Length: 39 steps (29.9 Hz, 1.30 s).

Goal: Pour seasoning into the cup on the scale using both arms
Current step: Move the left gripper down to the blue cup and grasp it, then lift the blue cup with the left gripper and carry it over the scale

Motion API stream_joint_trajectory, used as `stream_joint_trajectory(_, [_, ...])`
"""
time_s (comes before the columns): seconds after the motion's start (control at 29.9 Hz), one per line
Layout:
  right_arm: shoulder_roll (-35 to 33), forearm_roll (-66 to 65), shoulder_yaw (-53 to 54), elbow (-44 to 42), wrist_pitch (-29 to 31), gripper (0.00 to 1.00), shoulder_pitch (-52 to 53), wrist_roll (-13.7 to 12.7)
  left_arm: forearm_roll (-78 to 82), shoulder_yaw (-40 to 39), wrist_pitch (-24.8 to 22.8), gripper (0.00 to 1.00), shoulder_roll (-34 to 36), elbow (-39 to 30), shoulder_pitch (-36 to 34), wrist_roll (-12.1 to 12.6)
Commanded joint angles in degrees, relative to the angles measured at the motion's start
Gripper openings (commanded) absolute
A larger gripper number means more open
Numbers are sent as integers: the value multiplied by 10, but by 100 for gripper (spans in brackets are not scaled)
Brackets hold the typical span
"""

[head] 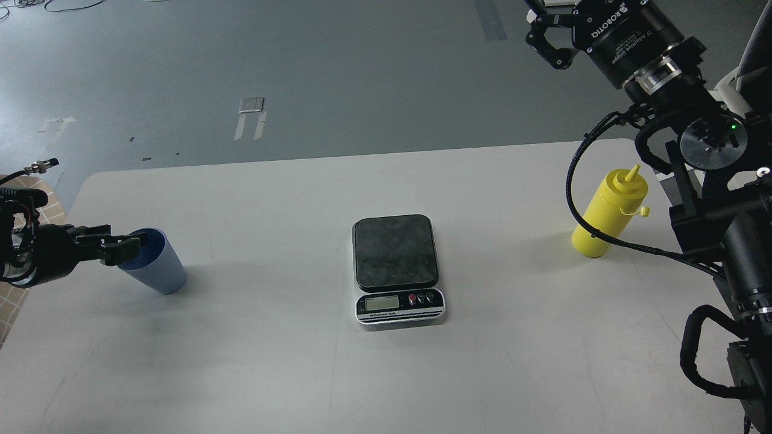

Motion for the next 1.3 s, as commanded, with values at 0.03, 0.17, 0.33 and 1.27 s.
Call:
stream_joint_trajectory(0.03, [1, 0, 0, -2, 0, 100, 1, 0, -12, 0, -8, 50, 0, 2, 0, 0])
stream_joint_trajectory(0.17, [1, 0, 0, -1, 0, 100, 0, 0, -13, 0, -33, 20, 0, 2, 0, 0])
stream_joint_trajectory(0.33, [0, 0, 0, 0, 0, 100, -1, 0, -11, 0, -44, 0, 0, 2, 0, -3])
stream_joint_trajectory(1.27, [0, 0, 18, -2, 0, 100, -1, 0, -40, -12, -147, 0, -169, -14, -315, -48])
